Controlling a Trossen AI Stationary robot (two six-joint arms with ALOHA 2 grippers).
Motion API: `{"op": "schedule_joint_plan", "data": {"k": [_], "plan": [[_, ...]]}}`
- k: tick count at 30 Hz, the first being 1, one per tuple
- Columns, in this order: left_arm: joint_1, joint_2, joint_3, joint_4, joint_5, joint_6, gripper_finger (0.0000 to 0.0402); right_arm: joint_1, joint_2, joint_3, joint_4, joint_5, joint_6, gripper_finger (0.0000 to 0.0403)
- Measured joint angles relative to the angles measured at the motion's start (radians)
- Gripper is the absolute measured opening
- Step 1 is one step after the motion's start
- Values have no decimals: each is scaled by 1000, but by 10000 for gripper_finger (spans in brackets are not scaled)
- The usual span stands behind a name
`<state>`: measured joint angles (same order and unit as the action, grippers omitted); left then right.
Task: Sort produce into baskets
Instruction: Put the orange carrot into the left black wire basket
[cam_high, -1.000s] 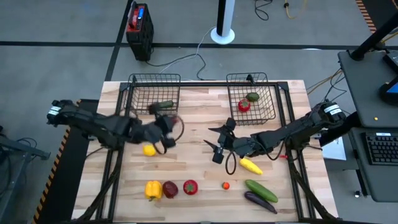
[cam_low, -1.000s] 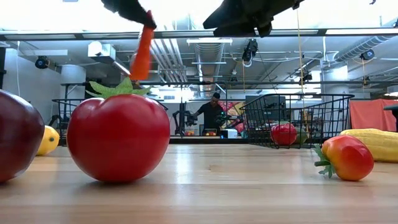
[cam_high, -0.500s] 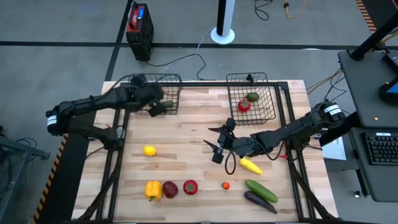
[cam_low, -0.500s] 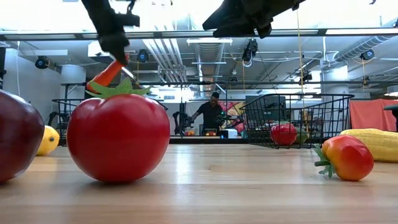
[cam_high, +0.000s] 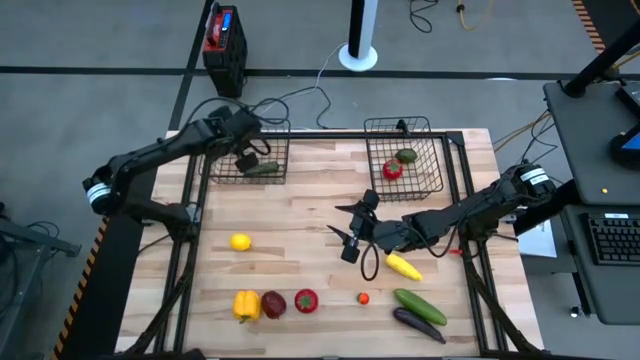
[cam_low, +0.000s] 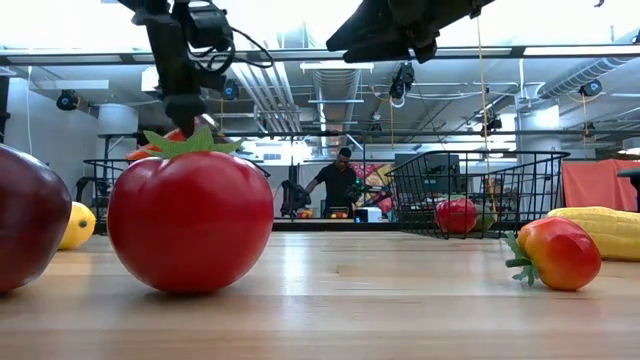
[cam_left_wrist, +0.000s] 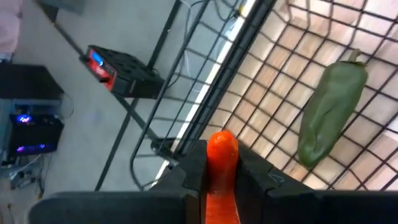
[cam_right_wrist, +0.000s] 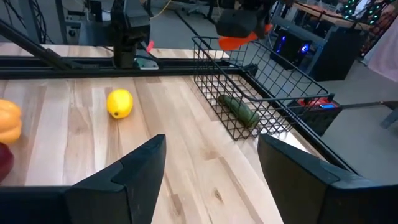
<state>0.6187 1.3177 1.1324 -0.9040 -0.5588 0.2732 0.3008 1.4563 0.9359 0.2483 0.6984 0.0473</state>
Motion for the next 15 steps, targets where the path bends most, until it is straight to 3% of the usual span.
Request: {"op": "schedule_joint_plan", "data": {"k": [7,15], "plan": [[4,32,0,138,208,44,33,0,0,0,-27,0,15,247],[6,62,-15,333,283,132,33,0,0,0,-49,0,24,251]]}}
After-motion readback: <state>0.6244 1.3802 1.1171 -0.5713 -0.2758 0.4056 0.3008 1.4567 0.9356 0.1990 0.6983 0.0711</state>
